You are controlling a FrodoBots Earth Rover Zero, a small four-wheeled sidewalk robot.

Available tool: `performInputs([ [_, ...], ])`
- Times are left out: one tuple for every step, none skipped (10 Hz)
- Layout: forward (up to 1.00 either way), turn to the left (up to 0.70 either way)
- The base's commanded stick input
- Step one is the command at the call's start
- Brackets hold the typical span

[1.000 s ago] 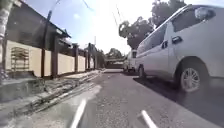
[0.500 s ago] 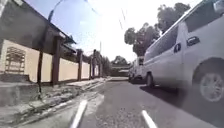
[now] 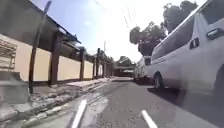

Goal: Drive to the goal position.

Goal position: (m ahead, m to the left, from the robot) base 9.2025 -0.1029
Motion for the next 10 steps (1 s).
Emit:
performInputs([
  [0.70,-0.33],
  [0.70,-0.34],
  [0.70,-0.34],
  [0.70,-0.34],
  [0.70,-0.23],
  [0.70,-0.03],
  [0.70,-0.14],
  [0.70,-0.33],
  [0.70,-0.35],
  [0.70,-0.35],
])
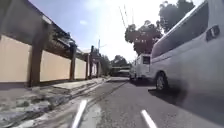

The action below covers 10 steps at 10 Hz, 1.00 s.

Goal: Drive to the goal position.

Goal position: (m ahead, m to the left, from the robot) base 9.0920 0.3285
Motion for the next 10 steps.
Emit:
performInputs([
  [0.70,-0.35],
  [0.70,-0.27],
  [0.70,-0.20],
  [0.70,-0.12],
  [0.70,-0.04],
  [0.70,0.00],
  [0.71,-0.11],
  [0.79,-0.24],
  [0.85,-0.34],
  [0.85,-0.34],
])
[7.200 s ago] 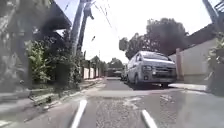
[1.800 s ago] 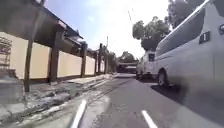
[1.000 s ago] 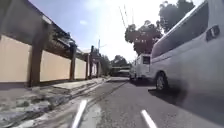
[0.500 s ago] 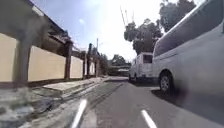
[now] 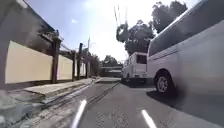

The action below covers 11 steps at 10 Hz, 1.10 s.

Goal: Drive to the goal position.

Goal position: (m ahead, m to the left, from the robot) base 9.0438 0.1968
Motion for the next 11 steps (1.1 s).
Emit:
performInputs([
  [0.85,-0.14],
  [0.85,0.00],
  [0.85,0.00],
  [0.85,0.00],
  [0.89,0.00],
  [1.00,0.00],
  [1.00,0.00],
  [1.00,0.00],
  [1.00,0.00],
  [1.00,0.00],
  [1.00,0.00],
])
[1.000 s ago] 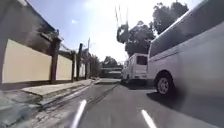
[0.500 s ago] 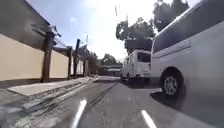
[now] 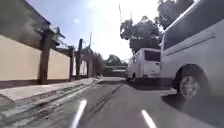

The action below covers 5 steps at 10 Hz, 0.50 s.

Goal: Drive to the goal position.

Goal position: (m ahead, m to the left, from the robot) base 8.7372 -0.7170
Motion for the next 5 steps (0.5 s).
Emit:
performInputs([
  [1.00,0.00],
  [1.00,0.00],
  [1.00,0.00],
  [1.00,0.00],
  [1.00,0.00],
])
